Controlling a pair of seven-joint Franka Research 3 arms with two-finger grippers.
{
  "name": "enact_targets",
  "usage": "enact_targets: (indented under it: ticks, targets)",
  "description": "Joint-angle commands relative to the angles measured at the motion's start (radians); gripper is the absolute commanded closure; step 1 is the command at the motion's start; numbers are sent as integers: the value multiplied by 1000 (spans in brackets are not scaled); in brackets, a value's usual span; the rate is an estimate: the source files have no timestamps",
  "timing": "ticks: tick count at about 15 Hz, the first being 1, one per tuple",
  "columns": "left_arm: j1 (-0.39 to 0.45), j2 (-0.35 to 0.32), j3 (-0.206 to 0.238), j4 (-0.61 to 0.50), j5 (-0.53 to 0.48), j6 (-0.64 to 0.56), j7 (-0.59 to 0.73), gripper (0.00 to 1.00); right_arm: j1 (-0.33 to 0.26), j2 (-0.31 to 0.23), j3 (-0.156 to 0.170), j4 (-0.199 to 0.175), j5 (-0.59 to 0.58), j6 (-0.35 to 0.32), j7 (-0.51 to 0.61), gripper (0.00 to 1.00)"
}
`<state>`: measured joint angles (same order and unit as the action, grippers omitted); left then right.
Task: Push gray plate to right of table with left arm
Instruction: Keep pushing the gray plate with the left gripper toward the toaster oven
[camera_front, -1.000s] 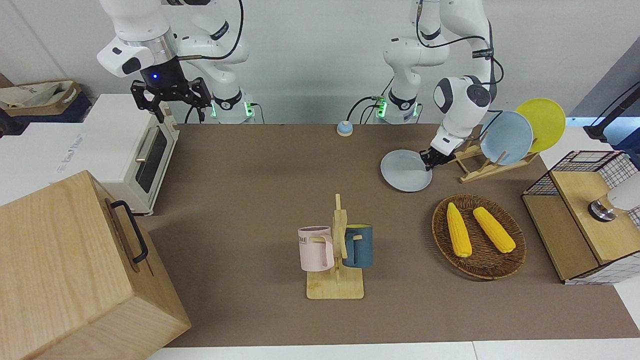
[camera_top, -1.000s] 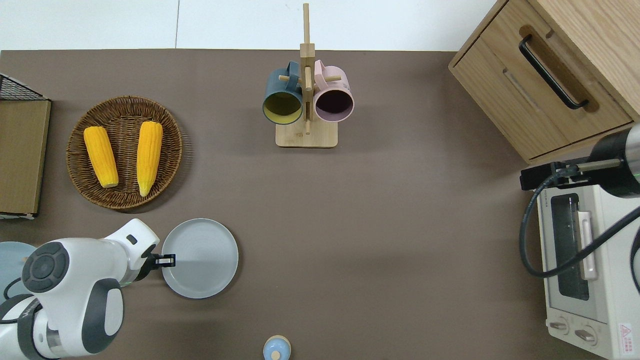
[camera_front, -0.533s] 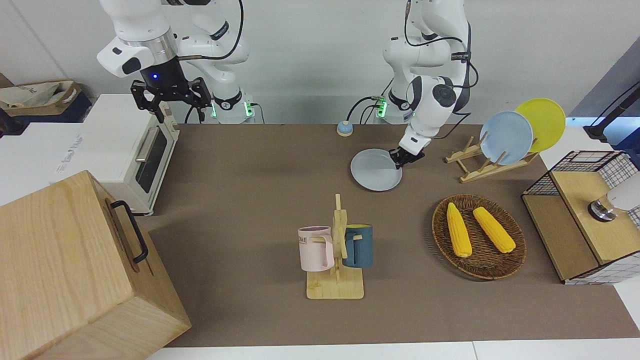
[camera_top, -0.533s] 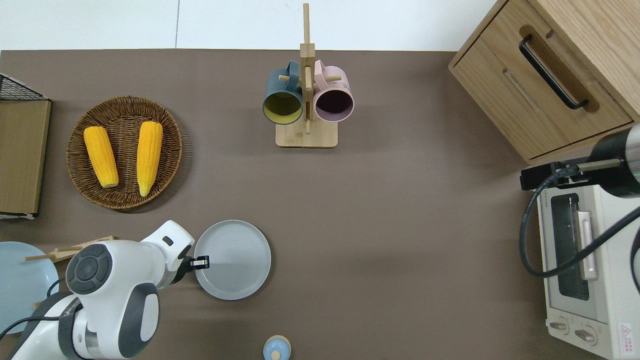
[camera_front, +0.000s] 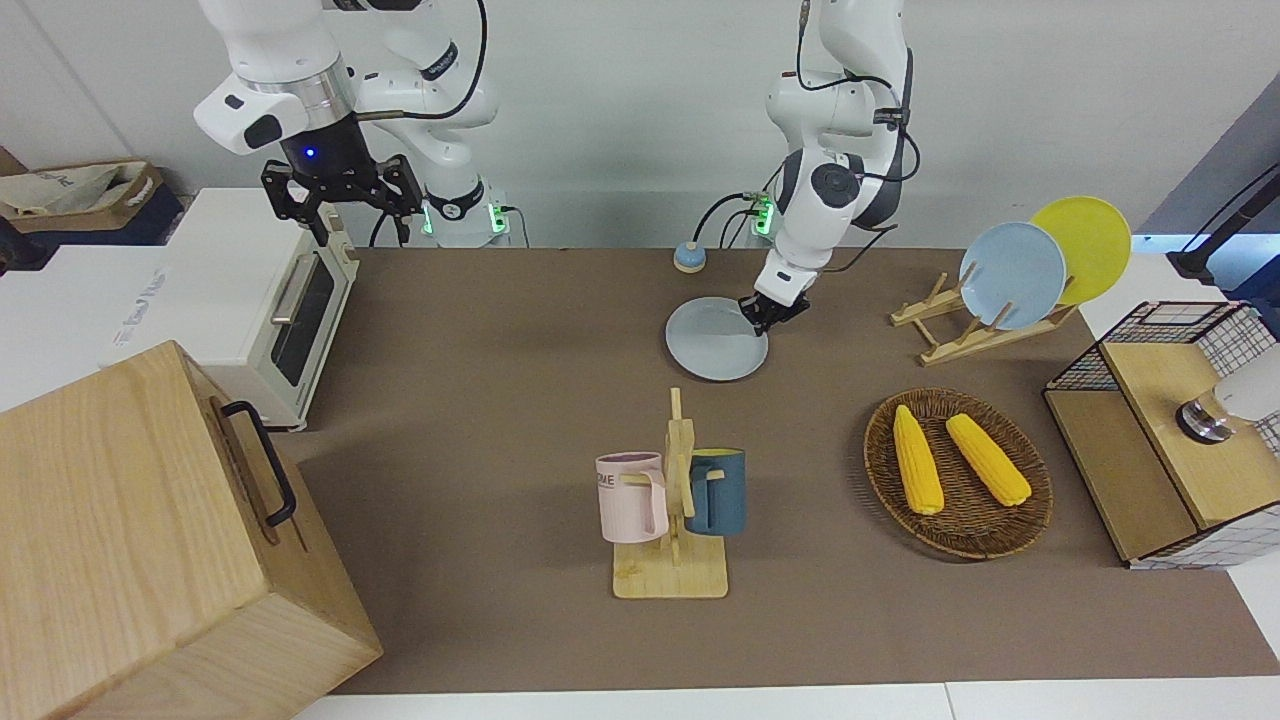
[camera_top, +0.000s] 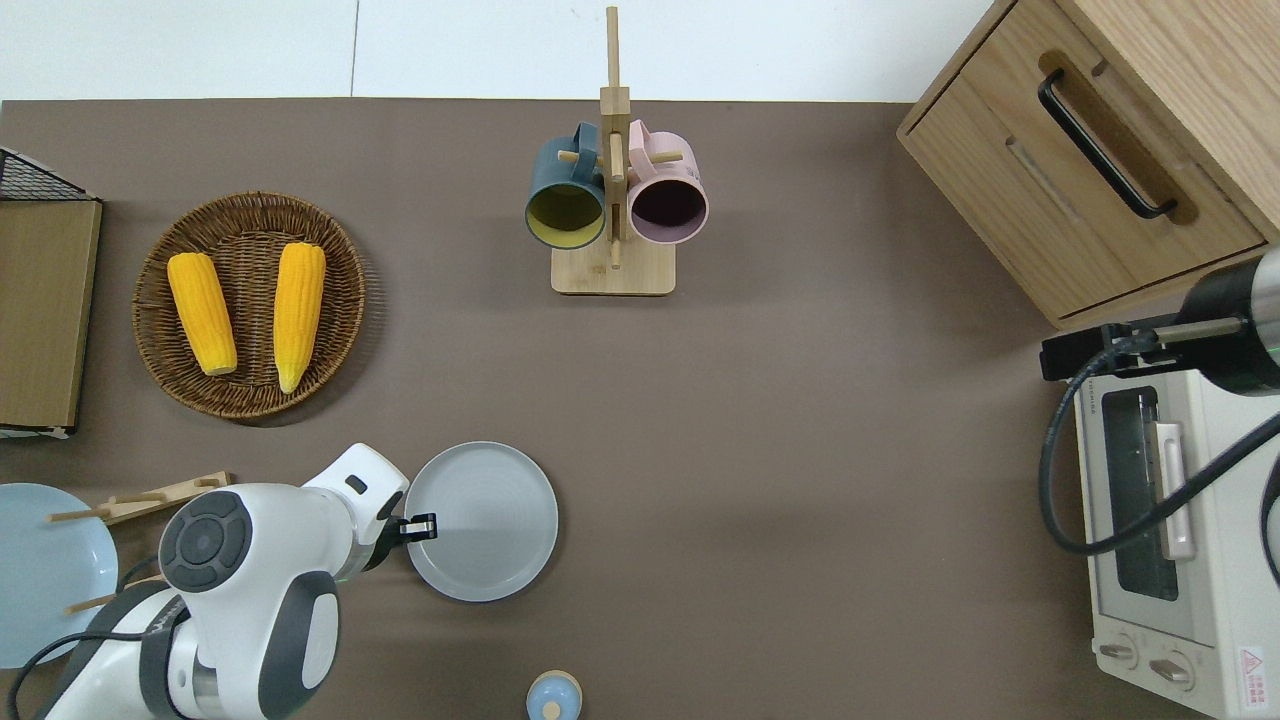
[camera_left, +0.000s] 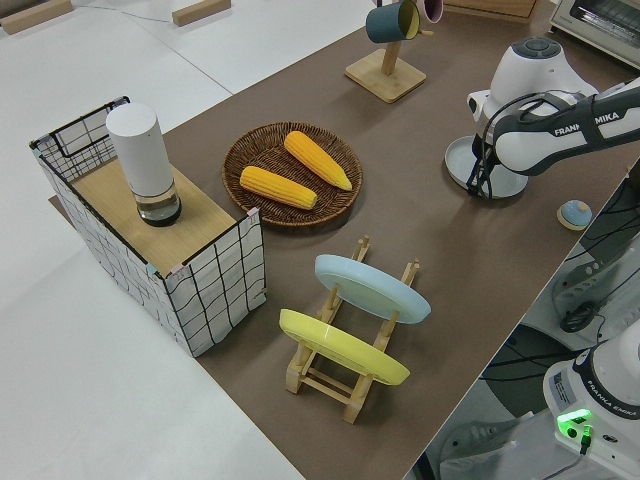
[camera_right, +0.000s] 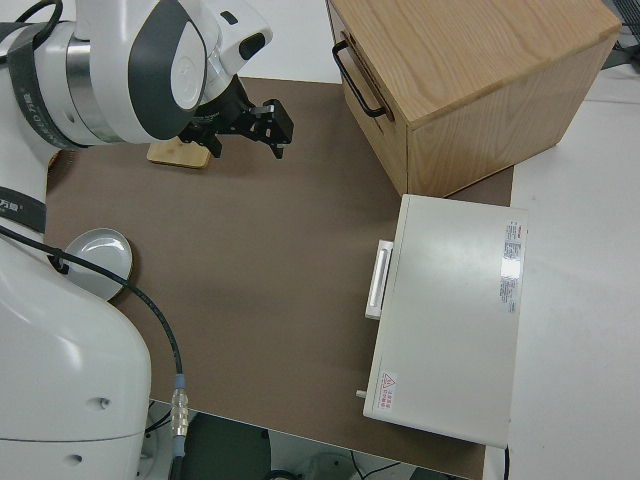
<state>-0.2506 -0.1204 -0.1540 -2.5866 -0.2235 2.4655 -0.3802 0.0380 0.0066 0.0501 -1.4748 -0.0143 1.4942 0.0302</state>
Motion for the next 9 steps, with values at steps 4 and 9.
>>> enact_targets:
  ticks: [4,9]
  targets:
    - [-76,62,-31,36,-69,59,-118,1000,-3,-4,-1,5,22,-14,-1,17]
    - [-84,113,-110,56,-94,124,-210,1000,-3,-4,-1,5,22,-12,-1,17]
